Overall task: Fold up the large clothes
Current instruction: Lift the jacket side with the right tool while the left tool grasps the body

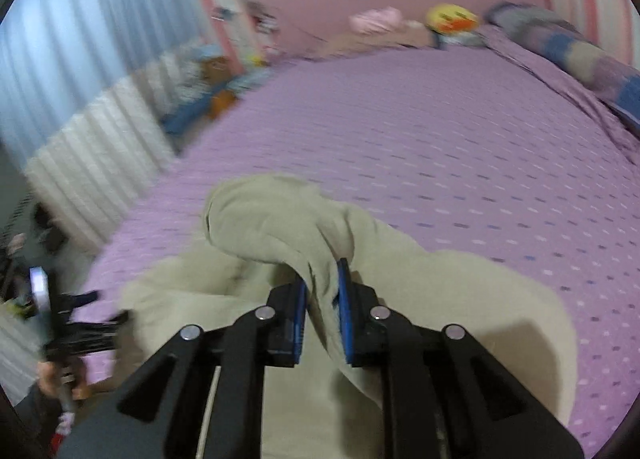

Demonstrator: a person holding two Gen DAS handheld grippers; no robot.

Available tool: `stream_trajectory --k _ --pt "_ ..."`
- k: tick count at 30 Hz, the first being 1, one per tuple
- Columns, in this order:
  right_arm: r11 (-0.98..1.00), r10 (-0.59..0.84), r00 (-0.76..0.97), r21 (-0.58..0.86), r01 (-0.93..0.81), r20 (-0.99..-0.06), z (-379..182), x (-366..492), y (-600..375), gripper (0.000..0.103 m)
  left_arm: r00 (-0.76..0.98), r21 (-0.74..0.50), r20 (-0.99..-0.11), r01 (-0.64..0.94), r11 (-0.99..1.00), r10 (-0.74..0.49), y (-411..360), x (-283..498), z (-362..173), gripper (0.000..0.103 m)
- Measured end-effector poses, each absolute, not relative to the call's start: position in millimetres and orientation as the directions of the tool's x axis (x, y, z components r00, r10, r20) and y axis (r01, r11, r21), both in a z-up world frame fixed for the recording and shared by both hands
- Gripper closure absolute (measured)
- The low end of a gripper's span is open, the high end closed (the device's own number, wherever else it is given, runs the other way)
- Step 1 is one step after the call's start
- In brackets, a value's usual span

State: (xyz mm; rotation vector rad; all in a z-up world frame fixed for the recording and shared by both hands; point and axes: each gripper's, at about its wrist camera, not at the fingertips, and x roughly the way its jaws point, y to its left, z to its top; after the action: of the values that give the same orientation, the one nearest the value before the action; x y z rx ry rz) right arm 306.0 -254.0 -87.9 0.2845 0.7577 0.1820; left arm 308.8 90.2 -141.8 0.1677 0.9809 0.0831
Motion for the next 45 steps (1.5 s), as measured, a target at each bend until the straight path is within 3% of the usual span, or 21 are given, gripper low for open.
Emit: stream_trajectory --k 5,10,15,18,20,23,25,27,32,35,41,42,43,44,45 --pt "0.911 0.408 0.682 0.327 -0.253 -0.607 -77 279 -178 0.089 0.556 0.174 -0.813 -0.050 0.983 0.173 112 292 -135 0.003" --pt "0.927 0.368 0.580 0.242 -0.286 -0.727 -131 275 -124 0.088 0.530 0.196 -0.822 -0.077 0.978 0.207 126 284 -149 0.003" --pt "0.943 0.325 0.542 0.228 -0.241 -0.775 -164 282 -131 0.082 0.481 0.186 -0.852 -0.084 0.979 0.204 138 281 -166 0.003" --pt "0.942 0.330 0.543 0.230 -0.245 -0.772 -159 282 -130 0.073 0.473 0.154 -0.863 -0.089 0.984 0.177 139 280 -170 0.003" --pt "0.944 0.321 0.548 0.216 -0.249 -0.772 -153 270 -127 0.053 0.475 0.136 -0.865 -0.084 0.987 0.159 141 275 -169 0.003" --pt "0.950 0.293 0.575 0.166 -0.264 -0.764 -140 251 -133 0.033 0.492 0.106 -0.863 -0.056 0.993 0.120 134 270 -163 0.003" --pt "0.958 0.265 0.597 0.135 -0.254 -0.757 -130 240 -142 0.031 0.502 0.079 -0.860 -0.048 0.996 0.092 129 268 -153 0.003" --pt "0.969 0.230 0.622 0.115 -0.220 -0.748 -118 230 -159 0.030 0.533 0.042 -0.845 -0.012 0.999 0.042 115 271 -139 0.003" --pt "0.995 0.083 0.694 0.093 -0.023 -0.715 -89 222 -228 0.015 0.558 -0.037 -0.827 0.077 0.996 -0.073 79 285 -107 0.003" --pt "0.983 0.016 0.656 0.131 0.127 -0.754 -92 234 -277 0.013 0.522 -0.039 -0.848 0.111 0.993 -0.092 52 305 -107 0.003" --pt "0.883 0.185 0.552 0.384 0.270 -0.813 -148 255 -334 0.015 0.401 0.008 -0.915 0.149 0.989 -0.053 6 341 -141 0.004" --pt "0.860 0.226 0.547 0.429 0.278 -0.806 -157 255 -336 0.020 0.396 -0.005 -0.916 0.152 0.988 -0.065 3 341 -141 0.017" --pt "0.837 0.266 0.546 0.471 0.278 -0.794 -165 254 -336 0.038 0.377 -0.050 -0.919 0.172 0.984 -0.113 -2 342 -142 0.030" --pt "0.825 0.282 0.543 0.489 0.284 -0.791 -172 253 -335 0.050 0.345 -0.101 -0.924 0.192 0.976 -0.164 -5 344 -144 0.065" --pt "0.834 0.270 0.543 0.475 0.280 -0.795 -174 253 -332 0.055 0.328 -0.126 -0.926 0.198 0.972 -0.187 -7 344 -142 0.084"
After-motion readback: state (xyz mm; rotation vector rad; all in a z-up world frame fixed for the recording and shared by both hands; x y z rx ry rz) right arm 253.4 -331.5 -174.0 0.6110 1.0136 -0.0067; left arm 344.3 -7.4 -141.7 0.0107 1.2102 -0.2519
